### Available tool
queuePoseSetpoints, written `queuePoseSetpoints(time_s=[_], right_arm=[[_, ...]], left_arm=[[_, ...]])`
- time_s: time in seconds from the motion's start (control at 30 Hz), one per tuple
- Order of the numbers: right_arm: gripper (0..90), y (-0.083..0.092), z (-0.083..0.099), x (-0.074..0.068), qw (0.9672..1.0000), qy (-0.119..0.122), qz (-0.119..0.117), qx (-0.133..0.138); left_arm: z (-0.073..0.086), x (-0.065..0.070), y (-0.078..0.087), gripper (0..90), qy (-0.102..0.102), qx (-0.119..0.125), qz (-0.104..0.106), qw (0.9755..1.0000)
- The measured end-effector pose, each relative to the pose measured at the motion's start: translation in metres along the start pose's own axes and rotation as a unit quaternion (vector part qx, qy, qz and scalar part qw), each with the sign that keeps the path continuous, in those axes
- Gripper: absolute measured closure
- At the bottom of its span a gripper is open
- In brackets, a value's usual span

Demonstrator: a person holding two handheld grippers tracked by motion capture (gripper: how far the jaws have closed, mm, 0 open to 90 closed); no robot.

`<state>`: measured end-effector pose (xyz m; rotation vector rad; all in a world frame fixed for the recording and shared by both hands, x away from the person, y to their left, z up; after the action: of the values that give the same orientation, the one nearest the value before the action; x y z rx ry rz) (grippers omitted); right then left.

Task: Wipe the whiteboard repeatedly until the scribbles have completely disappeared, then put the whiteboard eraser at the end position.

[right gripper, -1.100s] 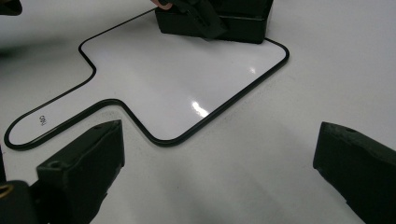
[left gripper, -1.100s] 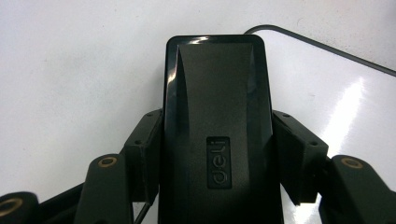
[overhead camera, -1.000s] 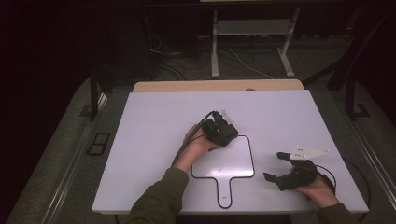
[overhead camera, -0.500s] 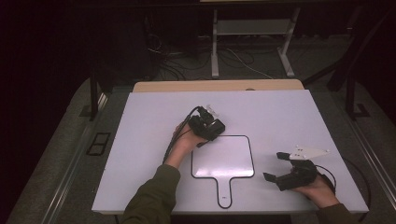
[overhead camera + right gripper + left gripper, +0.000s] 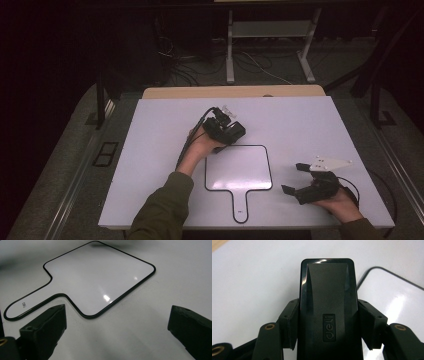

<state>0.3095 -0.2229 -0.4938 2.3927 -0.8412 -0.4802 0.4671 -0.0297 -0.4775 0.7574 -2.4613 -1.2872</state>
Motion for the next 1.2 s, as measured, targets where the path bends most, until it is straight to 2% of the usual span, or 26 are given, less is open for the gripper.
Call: queuePoseSetpoints(time_s=[0.3, 0.57, 0.63, 0.9, 1.0, 1.2], right_arm=[[0.9, 0.0, -0.001, -0.002, 1.0, -0.002, -0.006, 0.003], [0.9, 0.0, -0.003, -0.004, 0.9999, -0.004, -0.011, 0.008], [0.9, 0.0, -0.003, -0.005, 0.9999, -0.002, -0.013, 0.008], [0.9, 0.0, -0.003, -0.004, 0.9998, -0.007, -0.015, 0.009], [0.9, -0.001, -0.003, -0.004, 0.9998, -0.006, -0.015, 0.008], [0.8, -0.001, -0.003, -0.004, 0.9998, -0.005, -0.015, 0.009]], left_arm=[[-0.019, -0.016, -0.005, 39.2, -0.002, -0.004, -0.006, 1.0], [-0.037, -0.032, -0.019, 39.1, 0.001, -0.005, -0.007, 1.0], [-0.04, -0.035, -0.025, 39.1, -0.004, -0.003, -0.005, 1.0], [-0.04, -0.045, -0.045, 39.1, -0.01, -0.023, -0.006, 0.9997], [-0.038, -0.046, -0.051, 39.1, -0.018, -0.033, -0.011, 0.9992], [-0.038, -0.049, -0.059, 39.0, -0.02, -0.039, -0.017, 0.9989]])
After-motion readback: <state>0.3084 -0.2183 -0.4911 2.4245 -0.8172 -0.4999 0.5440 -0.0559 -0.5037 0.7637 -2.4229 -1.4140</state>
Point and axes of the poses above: each handheld gripper's, and its own axes: y roughly backward along the jaws, z roughly out of its underside, x roughly to its right, the point moved 10 cm from there along -y, roughly forward along the jaws, and after that the axes turned 3 degrees about -x, right-handed, at the moved point
